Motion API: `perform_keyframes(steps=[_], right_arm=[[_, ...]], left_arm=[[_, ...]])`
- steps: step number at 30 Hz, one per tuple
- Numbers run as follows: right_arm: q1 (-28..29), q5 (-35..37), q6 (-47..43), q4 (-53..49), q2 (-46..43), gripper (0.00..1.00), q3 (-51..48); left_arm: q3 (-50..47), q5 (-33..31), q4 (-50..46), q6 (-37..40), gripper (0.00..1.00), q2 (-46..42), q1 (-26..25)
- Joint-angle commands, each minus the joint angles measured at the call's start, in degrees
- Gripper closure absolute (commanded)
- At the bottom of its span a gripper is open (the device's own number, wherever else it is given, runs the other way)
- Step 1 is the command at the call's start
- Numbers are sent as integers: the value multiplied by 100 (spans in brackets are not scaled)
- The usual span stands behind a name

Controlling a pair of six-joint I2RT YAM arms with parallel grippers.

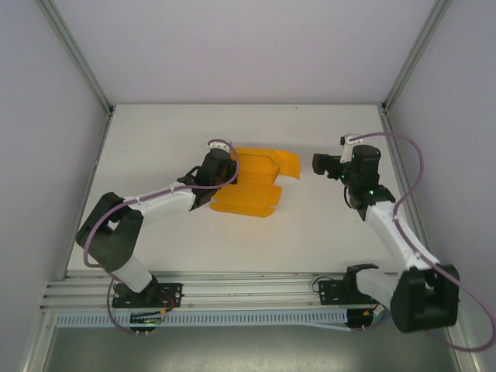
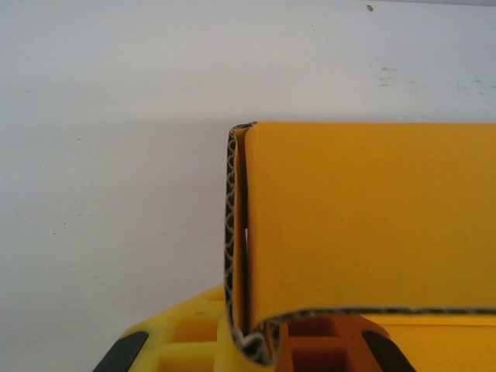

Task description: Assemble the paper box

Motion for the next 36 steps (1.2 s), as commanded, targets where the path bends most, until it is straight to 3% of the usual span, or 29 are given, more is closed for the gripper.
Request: perform_keyframes(steps=[1,7,11,22,28,31,36], right_arm=[[-111,-1261,-72,-237,660,9,428],[161,-3408,-507,-356,1479,22,971],[573,-3841,-1057,-597,1497,27,990],[1331,-3558,-1074,-439,2072,44,1316],[1435,-3096,-1051,-407,1815,38,1199],[1613,-2464,-897,-236,1854,35,1221],[1839,-1962,-653,441,2161,33,1291]], left_arm=[[33,141,213,111,100,-129,-25],[102,130,196,137,100,-102,-26],[167,118,172,185,100,-49,-25],[167,133,153,155,100,-50,-25],[200,-107,-15,154,100,-78,-27],[167,3,78,192,100,-80,-26],[241,91,63,200,100,-23,-26]])
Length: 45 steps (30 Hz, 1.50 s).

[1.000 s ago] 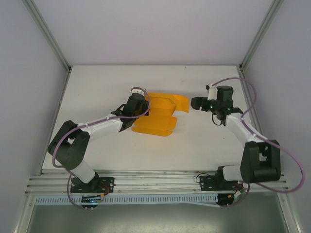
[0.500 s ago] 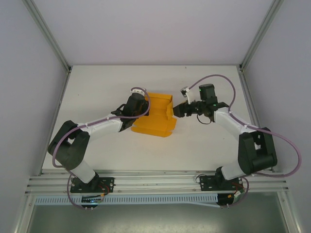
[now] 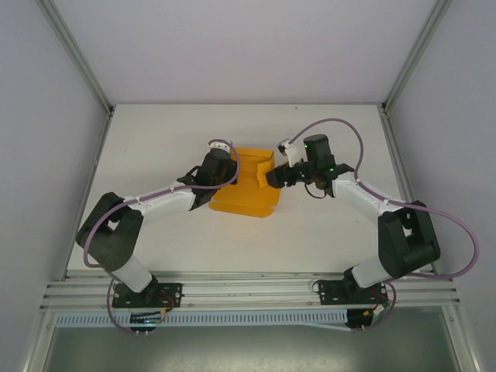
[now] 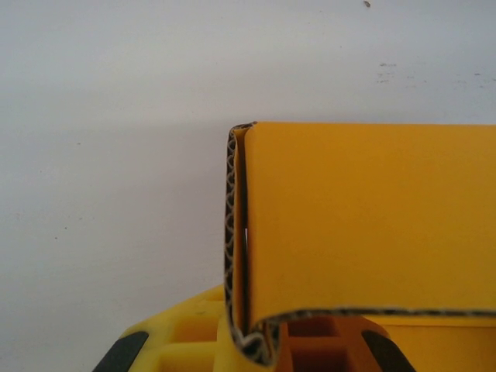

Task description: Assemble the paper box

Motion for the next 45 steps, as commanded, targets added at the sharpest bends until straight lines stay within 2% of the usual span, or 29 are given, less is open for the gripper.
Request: perform_keyframes(steps=[1,3,5,7,10,12,14,17,19,22,27,31,33,37,39,40,42,45], right_arm=[[108,589,316,770,218,34,181],[145,1072,520,914,358,36,272],[229,1440,628,1080,480,43,337],[274,1585,666,1096,579,55,404],[316,1748,698,1146,664,60,419],[358,2159,762,1176,687,78,418],[509,3154,816,1058,722,89,496],[828,5065,835,817,895,98,668],[958,6328,1146,499,1072,100,865],[948,7923,1945,-561,1450,100,1353],[852,9003,2678,-803,1644,100,1404],[812,9196,2925,-1270,1951,100,1806],[812,9255,2973,-1196,1977,100,1801],[645,8778,3299,-950,1831,100,1644],[648,8367,3043,-91,1614,98,1265],[660,8016,2725,584,1464,81,980],[630,6903,2087,1711,1193,76,466],[472,4428,1687,3002,780,65,-216]], left_arm=[[253,99,72,70,100,-9,-33],[261,135,79,65,100,4,-43],[266,212,113,85,100,21,-40],[275,251,122,102,100,39,-35],[279,339,119,173,100,31,-35],[279,342,141,169,100,22,-34],[332,229,11,86,100,35,-43],[494,-17,-252,-73,100,70,-85],[622,-382,-556,-296,100,110,-123],[788,-679,-963,-635,100,154,-139],[959,-1143,-1532,-971,100,219,-141],[1152,-1054,-1819,-1007,100,360,-141],[1207,-1101,-1869,-1013,100,417,-142],[1246,-1042,-1856,-1026,100,418,-144],[1250,-967,-1808,-991,100,418,-140],[1272,-945,-1793,-958,100,556,-141],[1291,-919,-1763,-890,100,584,-140],[1270,-844,-1619,-755,100,567,-141]])
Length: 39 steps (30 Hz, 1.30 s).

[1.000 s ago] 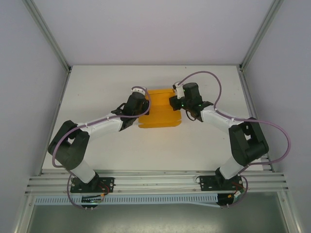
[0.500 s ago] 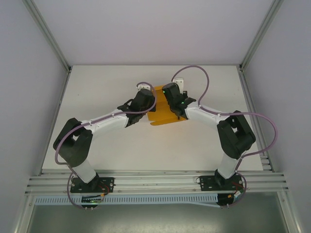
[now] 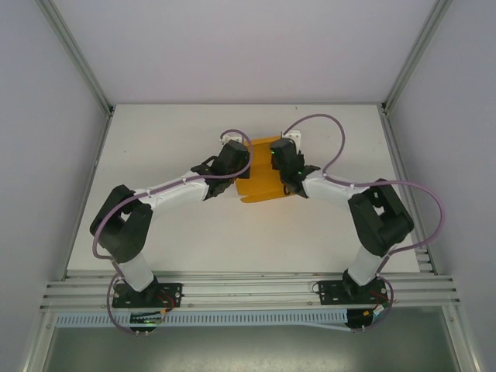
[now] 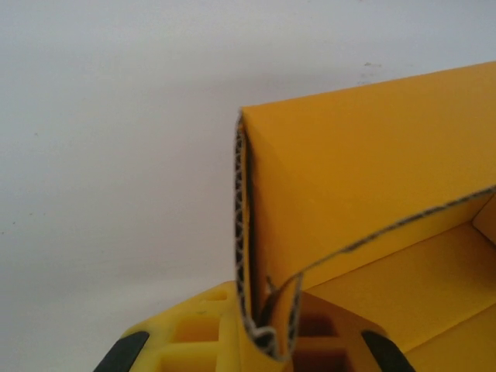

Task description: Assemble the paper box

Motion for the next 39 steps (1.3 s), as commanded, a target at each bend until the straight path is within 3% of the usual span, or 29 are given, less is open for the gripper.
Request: perform_keyframes(steps=[1,3,4,8,12,16,19,22,28,33,39], right_arm=[[-610,-2304,-442,1754,-510,57,-646],[-806,-3634,-342,2001,-702,36,-794],[-886,-4186,-272,1979,-822,30,-816],[-899,-5223,-480,1424,-1398,1,-860],[-921,-4965,-601,822,-2124,1,-1020],[-997,-3772,-652,-49,-2899,1,-1164],[-1187,-3211,-692,-1093,-3355,1,-1085],[-1399,-2916,-759,-1926,-3741,1,-1020],[-1675,-2657,-865,-2778,-4186,1,-1079],[-1811,-2674,-882,-2990,-4183,1,-1094],[-1904,-2753,-901,-2991,-4125,1,-1146]], left_arm=[[42,-490,-386,-10,100,-24,188],[39,-421,-263,102,100,-37,189],[22,-370,-208,155,100,-57,198],[56,-299,-131,439,100,-77,195],[-126,45,166,858,100,-272,220],[-76,1378,133,2222,100,-454,328],[511,1804,-996,3866,100,-320,359],[1059,2838,-2774,5633,100,-194,356],[2466,2644,-4894,6497,100,960,327],[2907,1845,-5173,6854,100,1825,137],[3293,1593,-5289,6975,100,2508,36]])
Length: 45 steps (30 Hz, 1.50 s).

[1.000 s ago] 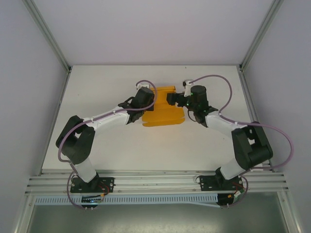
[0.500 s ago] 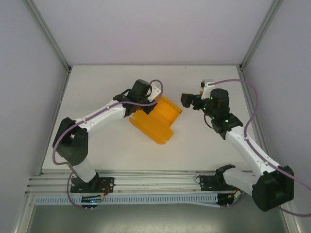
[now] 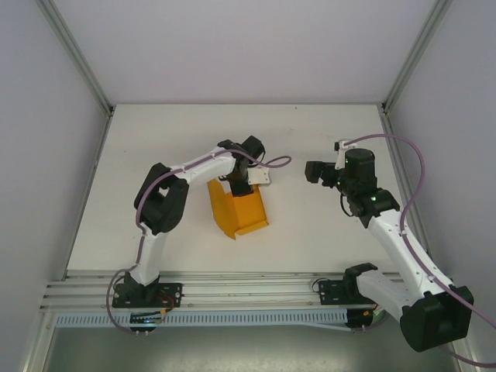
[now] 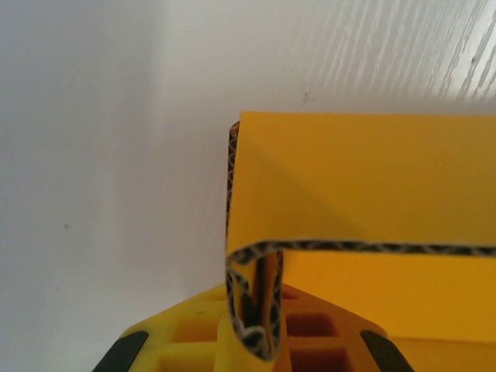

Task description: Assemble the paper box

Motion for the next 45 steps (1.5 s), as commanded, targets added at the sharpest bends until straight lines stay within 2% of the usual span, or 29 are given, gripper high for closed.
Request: perform_keyframes(steps=[1,11,19,21,23,29,32,35,36,45], right_arm=[[-82,23,-133,-110,27,1,-91],[-219,-55,-135,-119,-9,1,-179],[-283,-111,-75,-146,-145,1,-289],[-304,-122,-69,-161,-166,1,-301],[-313,-146,-57,-162,-191,1,-319],[-316,-260,-49,-162,-253,1,-337],[-332,-379,-98,-253,-312,1,-294],[-325,-533,-210,-316,-396,1,-289],[-327,-567,-232,-283,-413,1,-317],[-334,-1245,-635,69,83,1,-178]], left_arm=[[312,-410,-406,355,100,312,-90],[969,-1290,-308,381,100,1735,-290],[1137,-1343,-203,340,100,2217,-387],[1138,-1336,-116,319,94,2123,-392],[1151,-1281,-46,374,82,1952,-387],[1210,-1053,105,566,68,1280,-387],[1106,-1091,204,819,52,912,-387],[1149,-956,231,904,22,535,-378],[1151,-839,232,894,2,388,-379],[403,58,902,826,1,-892,-366]])
